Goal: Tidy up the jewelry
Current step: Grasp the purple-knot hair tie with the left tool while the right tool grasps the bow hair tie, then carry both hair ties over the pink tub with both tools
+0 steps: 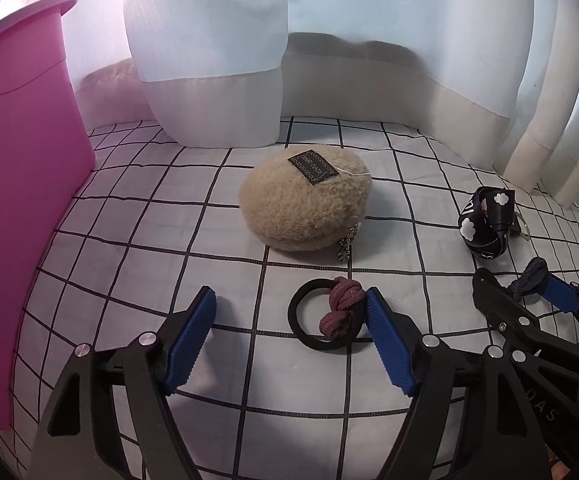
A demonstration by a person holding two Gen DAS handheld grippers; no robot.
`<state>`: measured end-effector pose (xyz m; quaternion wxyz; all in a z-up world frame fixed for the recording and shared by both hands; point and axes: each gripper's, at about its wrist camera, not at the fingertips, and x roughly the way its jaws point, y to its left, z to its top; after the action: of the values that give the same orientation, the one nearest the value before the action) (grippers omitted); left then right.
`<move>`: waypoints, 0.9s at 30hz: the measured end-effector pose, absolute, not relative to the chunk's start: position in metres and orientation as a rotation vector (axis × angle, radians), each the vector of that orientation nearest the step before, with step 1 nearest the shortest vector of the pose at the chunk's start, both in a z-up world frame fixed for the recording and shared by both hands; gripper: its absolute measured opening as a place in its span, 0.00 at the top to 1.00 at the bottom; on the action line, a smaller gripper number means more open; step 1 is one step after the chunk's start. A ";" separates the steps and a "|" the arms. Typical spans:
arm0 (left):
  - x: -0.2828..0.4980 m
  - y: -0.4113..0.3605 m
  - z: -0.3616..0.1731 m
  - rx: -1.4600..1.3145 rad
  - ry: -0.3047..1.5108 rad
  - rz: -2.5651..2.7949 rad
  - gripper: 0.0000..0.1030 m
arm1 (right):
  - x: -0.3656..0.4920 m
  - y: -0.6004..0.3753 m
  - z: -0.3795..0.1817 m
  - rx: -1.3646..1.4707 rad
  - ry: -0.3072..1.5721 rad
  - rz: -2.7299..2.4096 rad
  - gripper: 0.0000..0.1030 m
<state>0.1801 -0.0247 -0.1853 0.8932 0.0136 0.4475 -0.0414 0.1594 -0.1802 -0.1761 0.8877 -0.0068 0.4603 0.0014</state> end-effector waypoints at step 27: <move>0.130 -0.028 -0.156 -0.036 0.977 -0.152 0.84 | 0.107 -0.206 -0.143 0.077 0.994 0.132 0.92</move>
<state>0.1297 -0.0284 -0.1560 0.8801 -0.0173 0.4688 -0.0731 0.1075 -0.2063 -0.1433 0.8762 0.0371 0.4763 0.0631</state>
